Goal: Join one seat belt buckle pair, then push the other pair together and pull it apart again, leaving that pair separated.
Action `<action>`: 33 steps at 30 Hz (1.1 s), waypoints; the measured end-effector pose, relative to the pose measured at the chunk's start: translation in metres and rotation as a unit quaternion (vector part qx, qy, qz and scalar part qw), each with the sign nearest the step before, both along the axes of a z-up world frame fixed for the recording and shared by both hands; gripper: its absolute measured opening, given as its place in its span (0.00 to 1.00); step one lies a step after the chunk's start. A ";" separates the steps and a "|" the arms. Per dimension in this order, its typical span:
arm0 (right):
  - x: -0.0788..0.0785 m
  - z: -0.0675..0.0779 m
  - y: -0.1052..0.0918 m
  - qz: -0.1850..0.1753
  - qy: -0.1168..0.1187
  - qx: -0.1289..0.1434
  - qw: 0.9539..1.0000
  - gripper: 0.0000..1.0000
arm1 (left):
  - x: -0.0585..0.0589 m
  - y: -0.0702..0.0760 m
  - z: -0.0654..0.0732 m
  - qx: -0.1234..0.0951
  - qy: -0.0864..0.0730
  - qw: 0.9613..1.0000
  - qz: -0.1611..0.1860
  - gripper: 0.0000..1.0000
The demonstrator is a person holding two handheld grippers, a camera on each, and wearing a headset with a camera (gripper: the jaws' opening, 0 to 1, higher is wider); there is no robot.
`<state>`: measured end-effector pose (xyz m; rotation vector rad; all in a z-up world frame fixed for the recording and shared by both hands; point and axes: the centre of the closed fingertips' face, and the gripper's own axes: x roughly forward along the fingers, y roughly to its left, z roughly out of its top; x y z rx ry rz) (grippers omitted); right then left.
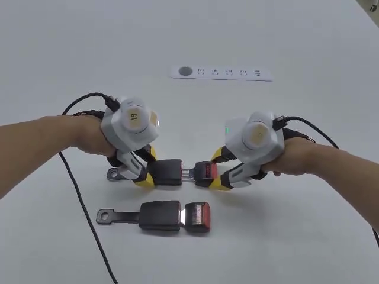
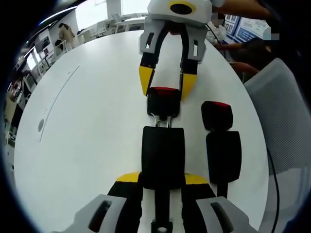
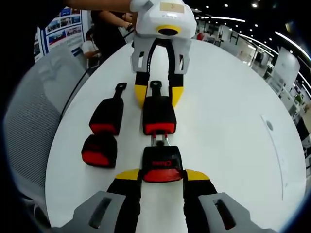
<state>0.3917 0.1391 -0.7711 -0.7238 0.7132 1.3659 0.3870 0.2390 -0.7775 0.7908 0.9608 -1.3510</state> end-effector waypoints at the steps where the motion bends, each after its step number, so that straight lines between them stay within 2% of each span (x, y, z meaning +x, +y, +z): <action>1: 0.000 0.000 0.002 -0.001 0.000 0.001 1.000 0.29 | 0.000 0.000 0.000 -0.001 0.000 1.000 0.002 0.31; 33: -0.002 -0.001 0.005 -0.009 0.004 0.000 1.000 0.28 | 0.001 0.001 -0.002 -0.015 -0.008 1.000 0.000 0.31</action>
